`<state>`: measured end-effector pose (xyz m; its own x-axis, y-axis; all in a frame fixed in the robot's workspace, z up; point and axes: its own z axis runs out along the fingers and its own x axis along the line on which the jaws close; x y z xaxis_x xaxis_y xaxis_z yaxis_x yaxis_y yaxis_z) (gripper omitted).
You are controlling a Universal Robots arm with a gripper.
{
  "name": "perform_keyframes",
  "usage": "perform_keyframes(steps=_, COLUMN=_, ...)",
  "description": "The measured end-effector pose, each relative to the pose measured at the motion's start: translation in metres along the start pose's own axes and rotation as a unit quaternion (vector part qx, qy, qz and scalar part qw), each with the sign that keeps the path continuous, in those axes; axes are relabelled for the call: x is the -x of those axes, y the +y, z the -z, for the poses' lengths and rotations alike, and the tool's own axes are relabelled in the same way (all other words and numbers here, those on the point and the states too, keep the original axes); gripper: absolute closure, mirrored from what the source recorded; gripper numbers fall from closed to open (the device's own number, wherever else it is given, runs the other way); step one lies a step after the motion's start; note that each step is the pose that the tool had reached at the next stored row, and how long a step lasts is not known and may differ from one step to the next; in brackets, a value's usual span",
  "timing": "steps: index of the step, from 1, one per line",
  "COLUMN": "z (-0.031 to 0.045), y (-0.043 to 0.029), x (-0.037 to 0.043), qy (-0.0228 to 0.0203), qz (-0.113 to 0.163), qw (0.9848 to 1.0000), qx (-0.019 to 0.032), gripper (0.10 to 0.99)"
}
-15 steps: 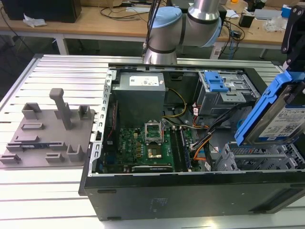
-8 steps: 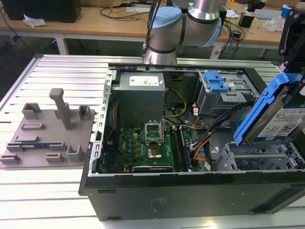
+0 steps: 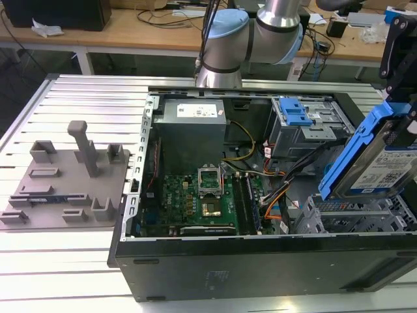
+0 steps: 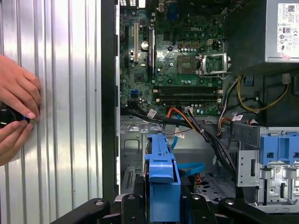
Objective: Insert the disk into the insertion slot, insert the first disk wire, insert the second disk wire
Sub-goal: 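Insert the disk into the insertion slot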
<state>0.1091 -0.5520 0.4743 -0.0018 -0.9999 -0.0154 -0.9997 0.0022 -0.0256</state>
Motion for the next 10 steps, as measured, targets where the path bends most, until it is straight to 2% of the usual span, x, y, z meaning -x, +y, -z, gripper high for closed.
perform_keyframes(steps=10, z=-0.0046, y=-0.0003, x=0.0, qy=0.0001, qz=-0.004, qw=1.0, qx=-0.0001, gripper=0.722)
